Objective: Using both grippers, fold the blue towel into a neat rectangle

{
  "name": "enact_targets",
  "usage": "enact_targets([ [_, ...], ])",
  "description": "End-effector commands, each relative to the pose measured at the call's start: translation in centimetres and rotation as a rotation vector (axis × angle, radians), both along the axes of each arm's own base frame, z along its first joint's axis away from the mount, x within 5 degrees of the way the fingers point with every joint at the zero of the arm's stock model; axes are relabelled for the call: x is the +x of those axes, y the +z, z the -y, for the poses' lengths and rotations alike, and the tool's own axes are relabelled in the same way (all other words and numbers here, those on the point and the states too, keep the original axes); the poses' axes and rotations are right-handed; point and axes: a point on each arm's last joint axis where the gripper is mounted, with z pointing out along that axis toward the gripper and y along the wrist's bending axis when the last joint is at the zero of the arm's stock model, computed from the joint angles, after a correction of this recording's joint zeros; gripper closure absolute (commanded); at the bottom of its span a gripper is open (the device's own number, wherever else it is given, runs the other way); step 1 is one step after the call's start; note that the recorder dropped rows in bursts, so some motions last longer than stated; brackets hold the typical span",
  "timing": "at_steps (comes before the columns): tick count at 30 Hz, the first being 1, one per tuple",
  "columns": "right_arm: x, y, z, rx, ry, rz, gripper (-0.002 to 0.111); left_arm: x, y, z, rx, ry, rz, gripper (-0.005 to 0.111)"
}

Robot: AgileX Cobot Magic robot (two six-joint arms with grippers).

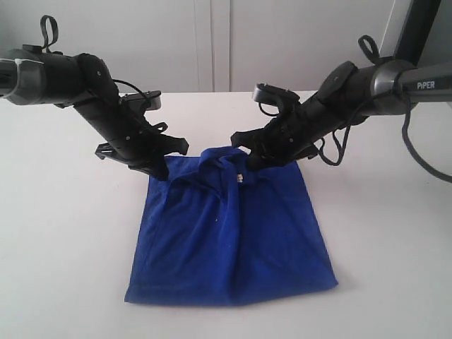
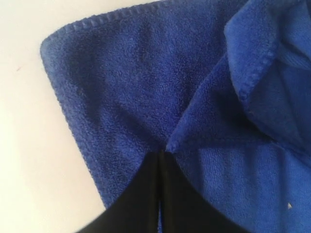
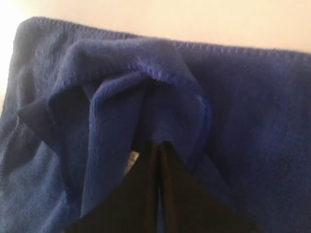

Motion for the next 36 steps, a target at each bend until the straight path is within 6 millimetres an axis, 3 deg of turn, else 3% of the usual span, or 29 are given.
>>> enact_targets([
  [1,-0.2,0.3,0.5,-0.011,-0.067,-0.078,0.108,-0.1,0.1,0.0,-0.008,-0.004,-0.022,0.107],
  [4,-0.7,0.9,1.0,-0.055,-0.087,-0.124,0.105,-0.2,0.1,0.0,-0.006,-0.007,-0.028,0.107],
  [12,-1.1,1.0,1.0,-0.031,-0.138,-0.177,0.083,-0.2,0.1,0.0,-0.005,-0.009,-0.033,0.107],
  [19,-1.9,0.0,1.0,0.001,-0.182,-0.249,0.083,-0.2,0.1,0.0,-0.005,-0.009,-0.033,0.107],
  [25,-1.7,0.4,0.5,0.081,-0.231,-0.266,0.083,-0.3,0.1,-0.1,-0.004,-0.013,-0.043,0.107],
  [36,-1.6,-0.4,0.6,0.073,-0.257,-0.27,0.083,-0.3,0.1,-0.1,-0.004,-0.013,-0.043,0.107],
])
